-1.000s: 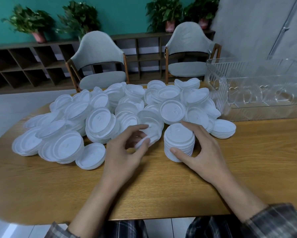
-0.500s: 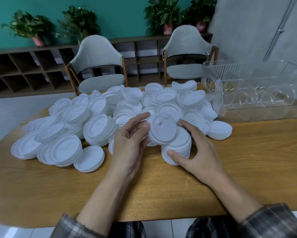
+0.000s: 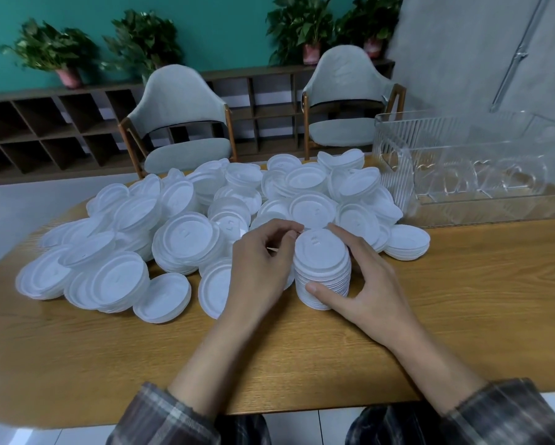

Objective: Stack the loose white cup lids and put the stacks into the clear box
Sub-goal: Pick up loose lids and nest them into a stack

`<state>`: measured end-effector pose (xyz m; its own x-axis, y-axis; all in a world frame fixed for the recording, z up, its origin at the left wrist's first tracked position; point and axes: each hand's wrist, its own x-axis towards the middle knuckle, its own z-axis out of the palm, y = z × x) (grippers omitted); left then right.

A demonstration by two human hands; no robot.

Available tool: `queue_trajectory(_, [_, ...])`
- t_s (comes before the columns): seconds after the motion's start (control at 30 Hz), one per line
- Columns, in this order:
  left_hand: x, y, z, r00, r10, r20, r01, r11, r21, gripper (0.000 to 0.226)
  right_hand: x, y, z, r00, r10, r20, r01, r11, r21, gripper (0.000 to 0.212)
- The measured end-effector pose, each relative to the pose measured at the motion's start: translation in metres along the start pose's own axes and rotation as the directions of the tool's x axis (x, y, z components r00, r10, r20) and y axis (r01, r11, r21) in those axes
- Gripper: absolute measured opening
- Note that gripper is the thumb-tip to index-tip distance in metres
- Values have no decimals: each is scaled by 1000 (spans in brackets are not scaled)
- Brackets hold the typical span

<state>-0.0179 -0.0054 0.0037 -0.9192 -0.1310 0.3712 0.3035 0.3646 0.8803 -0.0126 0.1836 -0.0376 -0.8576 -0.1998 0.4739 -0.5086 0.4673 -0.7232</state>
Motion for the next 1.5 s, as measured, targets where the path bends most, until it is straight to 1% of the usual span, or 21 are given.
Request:
queue_trajectory(0.07, [-2, 2, -1, 1000, 5, -4, -5, 1000, 21, 28, 0, -1, 0, 1000, -4, -6, 4, 1000, 7, 82])
queue_trajectory(0.13, [-7, 6, -1, 999, -7, 39, 6, 999, 40, 26, 0, -1, 0, 1000, -9, -8, 9, 1000, 9, 80])
queue_trajectory(0.17, [-10, 9, -1, 997, -4, 71, -1, 997, 75, 31, 0, -1, 0, 1000, -11, -11, 11, 1000, 11, 80])
queue_trajectory(0.27, [-15, 9, 1, 989, 56, 139, -83, 977, 198, 57, 1, 0, -1, 1000, -2, -6, 2, 1000, 8, 82])
queue_trajectory(0.37, [-13, 7, 1, 981, 93, 169, -133, 961, 243, 67, 0, 1, -1, 1000, 9, 1, -9, 1000, 13, 90])
queue_trajectory(0.43, [-12, 7, -1, 976, 96, 195, -142, 960, 240, 67, 0, 2, -1, 1000, 15, 6, -15, 999, 33, 95])
queue_trajectory(0.5, [-11, 9, -3, 974, 81, 210, -130, 965, 229, 68, -1, 2, -1, 1000, 16, 11, -16, 999, 43, 95])
queue_trajectory(0.67, [-8, 9, -5, 969, 32, 243, -93, 965, 244, 68, -1, 1, -3, 999, -3, 38, 2, 999, 41, 85])
queue_trajectory(0.83, [-8, 5, -2, 955, 41, 294, -121, 958, 261, 71, -1, 1, -3, 999, 13, 46, -14, 1000, 20, 85])
queue_trajectory(0.93, [-19, -1, -3, 955, 95, 281, -165, 957, 239, 67, -2, -1, -2, 999, 20, 39, -20, 1000, 13, 83])
queue_trajectory(1.0, [-32, -5, -8, 960, 152, 235, -210, 945, 249, 61, -3, -2, -2, 999, 20, 33, -20, 1000, 6, 82])
queue_trajectory(1.07, [-44, -9, -18, 955, 252, 156, -289, 911, 293, 48, -3, -2, -2, 999, 18, 30, -18, 1000, 7, 80])
queue_trajectory(1.13, [-54, -17, -30, 924, 367, 107, -379, 844, 380, 35, -4, -3, -1, 999, 19, 32, -18, 1000, -6, 80])
queue_trajectory(1.23, [-62, -34, -53, 865, 487, 121, -458, 668, 587, 33, -8, -6, 1, 999, 22, 37, -21, 1000, -17, 81])
queue_trajectory(1.27, [-64, -39, -61, 856, 498, 140, -463, 617, 637, 35, -9, -7, 1, 999, 22, 40, -21, 1000, -17, 81])
queue_trajectory(1.33, [-68, -46, -73, 858, 483, 174, -455, 557, 695, 41, -12, -10, 3, 999, 16, 42, -15, 1000, -18, 81])
queue_trajectory(1.43, [-74, -52, -81, 873, 445, 200, -437, 531, 726, 42, -15, -14, 5, 999, 6, 35, -5, 1000, -16, 79])
queue_trajectory(1.5, [-77, -55, -81, 872, 442, 212, -446, 535, 717, 41, -18, -17, 6, 1000, 0, 30, 0, 1000, -16, 78])
